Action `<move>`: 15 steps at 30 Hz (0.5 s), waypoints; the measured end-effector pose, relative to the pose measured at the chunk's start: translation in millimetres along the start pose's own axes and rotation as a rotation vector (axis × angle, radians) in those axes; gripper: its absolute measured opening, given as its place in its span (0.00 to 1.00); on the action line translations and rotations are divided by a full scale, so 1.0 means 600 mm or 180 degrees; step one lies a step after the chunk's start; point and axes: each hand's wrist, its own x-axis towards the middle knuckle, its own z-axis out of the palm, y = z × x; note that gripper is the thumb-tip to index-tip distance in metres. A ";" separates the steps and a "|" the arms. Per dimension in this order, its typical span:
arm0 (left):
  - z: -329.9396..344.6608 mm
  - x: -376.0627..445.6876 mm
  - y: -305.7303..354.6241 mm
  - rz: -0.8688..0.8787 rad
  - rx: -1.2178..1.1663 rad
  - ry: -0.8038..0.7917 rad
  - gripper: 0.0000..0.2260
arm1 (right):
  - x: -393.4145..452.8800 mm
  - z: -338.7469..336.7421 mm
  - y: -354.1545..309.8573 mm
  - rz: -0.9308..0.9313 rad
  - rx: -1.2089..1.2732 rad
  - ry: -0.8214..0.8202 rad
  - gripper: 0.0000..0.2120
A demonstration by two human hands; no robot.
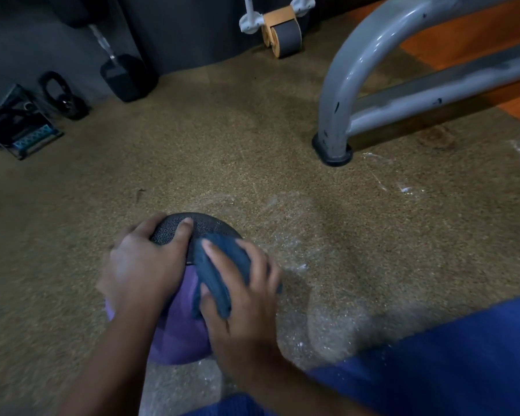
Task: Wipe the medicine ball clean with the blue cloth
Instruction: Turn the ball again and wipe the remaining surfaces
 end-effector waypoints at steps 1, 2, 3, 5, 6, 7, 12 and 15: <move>0.002 0.001 0.000 0.0006 0.0004 -0.0001 0.28 | 0.020 0.001 0.007 -0.0068 -0.0128 -0.0042 0.27; 0.003 0.002 -0.001 -0.0001 -0.0013 0.0004 0.28 | 0.041 0.004 0.022 0.0046 -0.0117 -0.0081 0.26; 0.003 0.002 -0.001 -0.0023 -0.0046 0.0025 0.28 | 0.062 0.007 0.045 0.0316 0.0025 -0.0101 0.24; 0.002 0.001 -0.001 -0.0098 -0.0131 0.0098 0.27 | 0.092 0.015 0.100 0.1112 0.0573 -0.0162 0.20; 0.001 -0.001 -0.002 -0.0146 -0.0186 0.0128 0.26 | 0.091 0.016 0.117 0.1451 0.0793 -0.0237 0.18; 0.000 -0.003 -0.002 -0.0184 -0.0244 0.0148 0.25 | 0.080 0.017 0.122 0.1600 0.0870 -0.0280 0.17; -0.008 -0.002 -0.010 -0.0301 -0.0317 0.0185 0.23 | -0.015 0.005 0.032 0.0693 0.0331 0.0062 0.27; -0.010 -0.004 -0.019 -0.0308 -0.0346 0.0126 0.25 | -0.011 0.008 -0.021 -0.0238 -0.0177 -0.0030 0.28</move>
